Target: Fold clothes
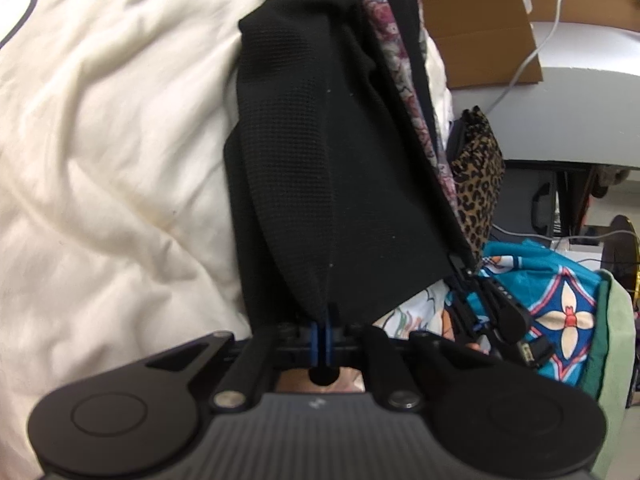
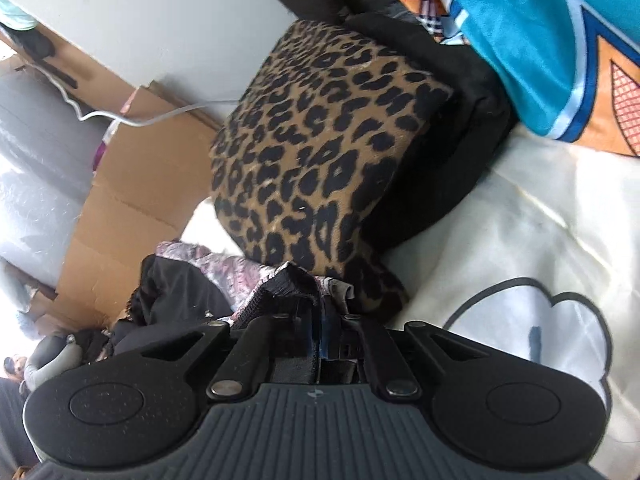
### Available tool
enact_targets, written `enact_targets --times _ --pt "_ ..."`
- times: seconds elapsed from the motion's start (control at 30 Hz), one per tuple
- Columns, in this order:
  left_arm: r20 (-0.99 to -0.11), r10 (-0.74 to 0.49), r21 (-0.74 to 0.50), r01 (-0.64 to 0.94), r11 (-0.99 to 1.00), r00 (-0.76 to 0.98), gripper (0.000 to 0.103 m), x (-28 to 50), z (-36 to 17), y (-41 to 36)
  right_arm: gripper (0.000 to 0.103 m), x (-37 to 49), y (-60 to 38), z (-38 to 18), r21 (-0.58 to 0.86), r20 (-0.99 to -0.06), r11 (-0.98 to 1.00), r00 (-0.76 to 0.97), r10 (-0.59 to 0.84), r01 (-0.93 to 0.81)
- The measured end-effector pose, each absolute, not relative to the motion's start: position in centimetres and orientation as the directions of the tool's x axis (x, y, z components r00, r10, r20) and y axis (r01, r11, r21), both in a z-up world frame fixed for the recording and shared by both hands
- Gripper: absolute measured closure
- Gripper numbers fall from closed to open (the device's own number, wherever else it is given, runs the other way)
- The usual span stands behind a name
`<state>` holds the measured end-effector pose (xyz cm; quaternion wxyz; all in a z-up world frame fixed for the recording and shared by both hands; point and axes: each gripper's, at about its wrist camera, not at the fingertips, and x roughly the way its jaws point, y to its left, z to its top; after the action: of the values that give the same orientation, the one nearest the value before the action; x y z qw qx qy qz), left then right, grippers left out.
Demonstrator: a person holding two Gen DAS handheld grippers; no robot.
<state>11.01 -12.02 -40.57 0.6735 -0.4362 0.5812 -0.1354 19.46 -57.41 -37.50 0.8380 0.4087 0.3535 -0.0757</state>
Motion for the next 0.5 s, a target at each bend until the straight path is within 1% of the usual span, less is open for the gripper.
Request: enact_targets --times 0.23,0.4,0.5 --pt "-0.668 -0.689 -0.741 -0.335 0.583 0.279 0.099 10.9 -41.3 -11.6 0.102 19.1 -57.4 -39.0 0.604 -0.700 0.654 0.696 0.162 0.455" --pt "-0.684 -0.678 -0.726 -0.336 0.600 0.269 0.099 11.3 -41.9 -11.8 0.101 19.4 -57.5 -39.2 0.597 -0.707 0.658 0.688 0.163 0.458" --pt "-0.689 -0.676 -0.723 -0.315 0.614 0.262 0.099 11.6 -41.6 -12.0 0.099 19.3 -57.6 -39.4 0.607 -0.708 0.647 0.684 0.177 0.461"
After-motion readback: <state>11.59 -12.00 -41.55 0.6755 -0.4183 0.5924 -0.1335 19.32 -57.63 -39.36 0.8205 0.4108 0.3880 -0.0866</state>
